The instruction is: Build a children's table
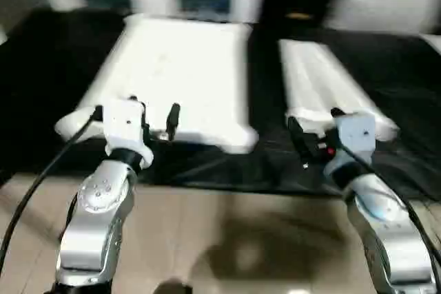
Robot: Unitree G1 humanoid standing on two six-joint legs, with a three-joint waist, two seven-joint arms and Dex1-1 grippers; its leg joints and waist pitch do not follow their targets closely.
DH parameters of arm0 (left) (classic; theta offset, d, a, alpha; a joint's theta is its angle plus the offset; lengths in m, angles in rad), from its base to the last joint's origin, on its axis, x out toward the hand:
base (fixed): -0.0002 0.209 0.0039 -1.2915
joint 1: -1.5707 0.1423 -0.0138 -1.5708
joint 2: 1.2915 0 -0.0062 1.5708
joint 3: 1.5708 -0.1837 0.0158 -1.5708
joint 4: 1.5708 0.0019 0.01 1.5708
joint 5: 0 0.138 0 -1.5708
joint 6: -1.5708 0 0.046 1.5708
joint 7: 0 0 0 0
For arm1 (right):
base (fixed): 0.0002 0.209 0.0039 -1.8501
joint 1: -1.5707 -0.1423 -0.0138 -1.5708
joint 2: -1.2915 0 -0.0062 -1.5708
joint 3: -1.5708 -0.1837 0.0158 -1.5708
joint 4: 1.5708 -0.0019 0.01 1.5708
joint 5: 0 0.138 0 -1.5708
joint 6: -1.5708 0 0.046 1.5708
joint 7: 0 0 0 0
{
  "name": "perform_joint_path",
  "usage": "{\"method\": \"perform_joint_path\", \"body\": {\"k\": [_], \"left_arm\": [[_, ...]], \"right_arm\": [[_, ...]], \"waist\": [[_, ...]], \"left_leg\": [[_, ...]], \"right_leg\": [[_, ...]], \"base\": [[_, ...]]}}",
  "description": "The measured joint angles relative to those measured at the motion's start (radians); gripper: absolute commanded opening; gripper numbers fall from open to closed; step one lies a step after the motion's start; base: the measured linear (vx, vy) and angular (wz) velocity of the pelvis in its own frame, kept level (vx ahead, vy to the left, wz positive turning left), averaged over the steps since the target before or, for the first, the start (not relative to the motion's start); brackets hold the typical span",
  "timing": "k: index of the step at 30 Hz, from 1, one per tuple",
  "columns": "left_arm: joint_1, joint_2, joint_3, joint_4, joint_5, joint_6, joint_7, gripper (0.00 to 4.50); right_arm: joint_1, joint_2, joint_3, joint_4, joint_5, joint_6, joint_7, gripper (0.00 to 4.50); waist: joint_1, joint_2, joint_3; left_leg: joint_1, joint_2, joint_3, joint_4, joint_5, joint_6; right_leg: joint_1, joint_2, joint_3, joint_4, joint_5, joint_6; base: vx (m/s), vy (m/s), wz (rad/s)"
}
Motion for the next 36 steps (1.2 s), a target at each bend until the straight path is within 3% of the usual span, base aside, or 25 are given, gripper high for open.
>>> {"method": "perform_joint_path", "body": {"k": [1, 2, 3, 4, 5, 7, 8, 9, 11, 12, 13, 14, 16, 17, 19, 20, 22, 23, 24, 26, 30, 33, 34, 35, 36], "left_arm": [[0.001, 0.004, 0.009, 0.003, 0.002, 0.0, 0.001, 4.5], [0.002, 0.01, 0.021, 0.006, 0.003, 0.001, 0.003, 4.5], [-0.001, 0.015, 0.042, 0.012, 0.004, 0.002, 0.009, 4.5], [-0.007, 0.018, 0.045, 0.011, 0.004, 0.002, 0.012, 4.5], [-0.007, 0.017, 0.045, 0.006, 0.004, 0.002, 0.012, 4.5], [0.001, 0.015, 0.041, 0.006, 0.004, 0.001, 0.011, 4.5], [0.003, 0.009, 0.036, 0.008, 0.004, 0.001, 0.01, 4.5], [0.001, 0.008, 0.023, 0.008, 0.004, 0.001, 0.008, 4.5], [0.0, 0.004, -0.004, 0.008, 0.004, 0.0, -0.002, 4.5], [0.002, 0.003, -0.01, 0.007, 0.004, 0.0, -0.007, 4.5], [0.002, 0.007, -0.008, 0.009, 0.005, 0.0, -0.008, 4.5], [0.002, 0.011, -0.008, 0.011, 0.005, 0.0, -0.009, 4.5], [-0.015, 0.012, -0.003, 0.018, 0.005, 0.0, -0.009, 4.5], [-0.012, 0.005, -0.008, 0.018, 0.006, 0.001, -0.009, 4.5], [-0.008, 0.005, -0.022, 0.021, 0.018, 0.005, -0.007, 4.5], [-0.008, 0.004, -0.025, 0.025, 0.024, 0.008, -0.007, 4.5], [-0.009, 0.005, -0.034, 0.025, 0.027, 0.006, -0.007, 4.5], [-0.016, 0.003, -0.041, 0.025, 0.028, 0.005, -0.007, 4.5], [-0.026, 0.0, -0.047, 0.024, 0.026, 0.004, -0.007, 4.5], [-0.031, 0.0, -0.028, 0.025, 0.026, 0.006, 0.003, 4.5], [-0.032, -0.006, 0.016, 0.036, 0.025, 0.018, 0.026, 4.5], [-0.031, -0.019, 0.022, 0.035, 0.021, 0.029, 0.035, 4.5], [-0.032, -0.028, 0.016, 0.035, 0.018, 0.034, 0.035, 4.5], [-0.031, -0.035, 0.01, 0.035, 0.013, 0.038, 0.035, 4.5], [-0.025, -0.038, 0.008, 0.035, 0.007, 0.043, 0.035, 4.5]], "right_arm": [[-0.007, 0.009, 0.003, 0.001, 0.002, -0.006, 0.0, 4.47], [-0.019, 0.024, 0.009, 0.001, 0.013, 0.004, 0.0, 4.47], [-0.031, 0.039, 0.013, -0.008, 0.027, 0.02, 0.001, 4.47], [-0.026, 0.037, 0.011, -0.014, 0.031, 0.023, 0.0, 4.47], [-0.025, 0.038, 0.004, -0.013, 0.036, 0.023, -0.001, 4.47], [-0.023, 0.041, -0.008, -0.013, 0.04, 0.022, -0.002, 4.47], [-0.022, 0.04, -0.014, -0.01, 0.042, 0.021, -0.004, 4.47], [-0.015, 0.042, -0.026, 0.001, 0.043, 0.022, -0.012, 4.47], [-0.003, 0.038, -0.048, 0.005, 0.046, 0.023, -0.016, 4.47], [-0.002, 0.037, -0.053, 0.006, 0.048, 0.023, -0.016, 4.47], [-0.004, 0.041, -0.05, 0.006, 0.049, 0.023, -0.015, 4.47], [0.002, 0.052, -0.041, 0.007, 0.048, 0.025, -0.013, 4.47], [0.019, 0.041, -0.047, -0.001, 0.048, 0.031, -0.012, 4.47], [0.015, 0.04, -0.051, -0.003, 0.048, 0.032, -0.012, 4.47], [0.006, 0.041, -0.044, -0.009, 0.049, 0.035, -0.012, 4.47], [0.002, 0.043, -0.045, -0.011, 0.05, 0.036, -0.013, 4.47], [0.007, 0.042, -0.048, -0.01, 0.049, 0.041, -0.019, 4.47], [0.009, 0.041, -0.057, -0.013, 0.049, 0.041, -0.022, 4.47], [0.009, 0.039, -0.069, -0.014, 0.048, 0.041, -0.024, 4.47], [0.001, 0.051, -0.073, -0.007, 0.048, 0.046, -0.026, 4.47], [-0.012, 0.059, -0.044, -0.01, 0.05, 0.054, -0.025, 4.47], [-0.013, 0.056, -0.048, -0.01, 0.05, 0.062, -0.027, 4.47], [-0.012, 0.052, -0.055, -0.01, 0.05, 0.063, -0.028, 4.47], [-0.012, 0.049, -0.064, -0.01, 0.05, 0.067, -0.029, 4.47], [-0.012, 0.049, -0.077, -0.011, 0.051, 0.075, -0.032, 4.47]], "waist": [[0.014, 0.0, 0.001], [0.013, 0.006, 0.005], [0.003, 0.005, 0.003], [0.01, 0.001, 0.0], [0.016, -0.005, -0.004], [0.016, -0.034, -0.011], [0.016, -0.05, -0.012], [0.017, -0.053, -0.006], [0.015, -0.029, 0.016], [-0.004, -0.001, 0.028], [-0.029, 0.028, 0.035], [-0.042, 0.031, 0.041], [-0.058, 0.015, 0.041], [-0.058, 0.013, 0.039], [-0.063, -0.02, 0.021], [-0.063, -0.013, 0.019], [-0.049, -0.001, 0.011], [-0.047, 0.009, 0.004], [-0.052, 0.027, -0.006], [-0.049, 0.022, -0.005], [-0.047, 0.012, -0.008], [-0.044, -0.008, -0.006], [-0.035, -0.012, -0.005], [-0.027, -0.019, -0.001], [-0.022, -0.033, 0.006]], "left_leg": [[0.005, -0.004, 0.009, -0.001, -0.004, -0.019], [0.015, -0.017, 0.014, -0.005, -0.006, -0.006], [0.02, -0.029, 0.017, -0.007, -0.004, 0.007], [0.021, -0.037, 0.026, -0.014, 0.005, 0.009], [0.021, -0.045, 0.038, -0.024, 0.011, 0.013], [0.023, -0.092, 0.062, -0.065, 0.031, -0.008], [0.023, -0.111, 0.074, -0.079, 0.039, -0.025], [0.021, -0.119, 0.075, -0.068, 0.038, -0.109], [0.033, -0.097, 0.005, 0.017, 0.008, -0.153], [0.047, -0.067, -0.045, 0.075, -0.047, -0.169], [0.051, -0.05, -0.055, 0.1, -0.081, -0.154], [0.049, -0.063, -0.053, 0.101, -0.107, -0.111], [0.056, -0.079, -0.047, 0.07, -0.112, -0.103], [0.057, -0.09, -0.045, 0.041, -0.112, -0.103], [0.06, -0.14, -0.044, -0.037, -0.105, -0.114], [0.056, -0.142, -0.042, -0.055, -0.095, -0.131], [0.043, -0.074, -0.041, -0.012, -0.07, -0.122], [0.05, -0.025, -0.045, -0.035, -0.036, -0.121], [0.054, 0.031, -0.025, -0.069, 0.04, -0.132], [0.041, 0.031, -0.006, -0.066, 0.053, -0.111], [0.03, 0.031, -0.012, -0.069, 0.066, -0.104], [0.024, 0.034, -0.011, -0.094, 0.092, -0.069], [0.007, 0.041, 0.0, -0.052, 0.057, -0.01], [-0.005, 0.041, 0.023, 0.032, 0.031, 0.026], [0.003, 0.028, 0.039, 0.072, 0.026, 0.027]], "right_leg": [[0.004, -0.004, 0.009, -0.002, 0.001, 0.001], [-0.012, 0.007, 0.023, 0.04, -0.014, -0.04], [-0.047, 0.026, 0.052, 0.146, -0.04, -0.059], [-0.073, 0.044, 0.059, 0.197, -0.049, -0.04], [-0.085, 0.067, 0.062, 0.2, -0.051, -0.024], [-0.075, 0.09, 0.062, 0.125, -0.042, -0.023], [-0.07, 0.084, 0.076, 0.097, -0.047, -0.074], [-0.067, 0.065, 0.079, 0.087, -0.035, -0.07], [-0.037, 0.069, 0.065, 0.077, -0.034, -0.063], [-0.013, 0.065, 0.03, 0.078, -0.034, -0.058], [0.013, 0.062, -0.006, 0.08, -0.038, -0.052], [0.009, 0.06, 0.008, 0.146, -0.07, -0.059], [0.016, 0.069, 0.042, 0.214, -0.099, -0.066], [0.035, 0.074, 0.046, 0.194, -0.11, -0.073], [0.084, 0.074, 0.086, 0.071, -0.138, -0.055], [0.088, 0.062, 0.088, 0.041, -0.114, -0.035], [0.084, 0.064, 0.086, 0.025, -0.088, -0.041], [0.077, 0.068, 0.082, 0.032, -0.091, -0.04], [0.067, 0.077, 0.071, 0.044, -0.096, -0.037], [0.033, 0.069, 0.087, 0.068, -0.101, -0.035], [-0.01, 0.081, 0.112, 0.132, -0.118, -0.099], [-0.023, 0.095, 0.106, 0.136, -0.119, -0.133], [-0.02, 0.102, 0.098, 0.12, -0.105, -0.131], [-0.015, 0.101, 0.099, 0.114, -0.097, -0.123], [-0.005, 0.103, 0.098, 0.098, -0.087, -0.113]], "base": [[0.012, 0.09, -0.07], [0.024, 0.21, -0.05], [0.024, 0.21, -0.05], [-0.014, 0.215, 0.07], [-0.055, 0.168, -0.01], [-0.06, 0.143, -0.02], [-0.073, 0.06, 0.01], [-0.073, 0.06, 0.01], [-0.114, 0.072, 0.0], [-0.135, 0.096, -0.04], [-0.098, 0.194, -0.19], [-0.051, 0.238, -0.2], [-0.055, 0.193, -0.15], [-0.01, 0.073, -0.02], [-0.005, 0.036, -0.01], [-0.055, -0.008, -0.14], [-0.052, -0.016, -0.17], [0.0, 0.0, 0.0], [0.0, 0.0, 0.0], [-0.03, 0.026, 0.03], [-0.043, -0.022, 0.05], [-0.104, -0.146, 0.05], [-0.082, -0.162, 0.06], [-0.083, -0.171, 0.01], [-0.083, -0.171, 0.01]]}}
